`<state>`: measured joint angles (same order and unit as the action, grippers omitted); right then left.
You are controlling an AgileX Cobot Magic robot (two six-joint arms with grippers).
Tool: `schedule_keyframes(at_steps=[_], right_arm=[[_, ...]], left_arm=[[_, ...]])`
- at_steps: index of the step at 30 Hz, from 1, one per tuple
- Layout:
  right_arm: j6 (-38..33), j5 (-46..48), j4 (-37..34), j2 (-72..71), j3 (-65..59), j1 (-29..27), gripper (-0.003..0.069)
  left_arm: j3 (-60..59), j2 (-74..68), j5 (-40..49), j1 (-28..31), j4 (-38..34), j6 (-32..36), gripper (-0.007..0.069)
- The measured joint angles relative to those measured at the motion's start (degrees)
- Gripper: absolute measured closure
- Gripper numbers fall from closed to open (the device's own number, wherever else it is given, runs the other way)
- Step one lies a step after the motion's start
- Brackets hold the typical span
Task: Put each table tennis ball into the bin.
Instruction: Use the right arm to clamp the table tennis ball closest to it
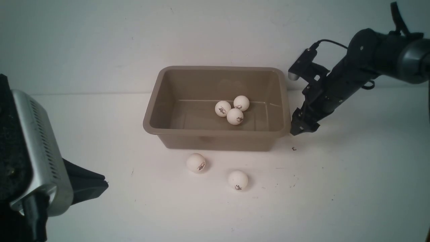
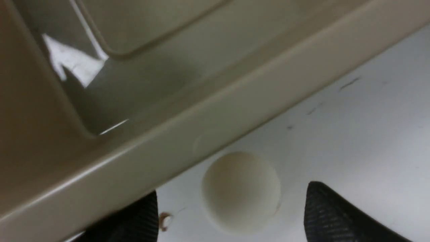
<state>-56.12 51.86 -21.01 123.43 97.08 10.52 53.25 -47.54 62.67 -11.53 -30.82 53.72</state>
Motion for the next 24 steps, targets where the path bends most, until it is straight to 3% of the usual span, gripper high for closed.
schedule_keyframes(at_steps=[18, 24], right_arm=[[1.3, -1.8, 1.1, 3.0, 0.0, 0.0, 0.0127], [1.7, -2.3, 1.2, 3.7, 0.0, 0.0, 0.0158]], left_arm=[[0.0, 0.0, 0.0, 0.0, 0.0, 0.0, 0.0629], [0.0, 0.0, 0.0, 0.0, 0.0, 0.0, 0.0629]])
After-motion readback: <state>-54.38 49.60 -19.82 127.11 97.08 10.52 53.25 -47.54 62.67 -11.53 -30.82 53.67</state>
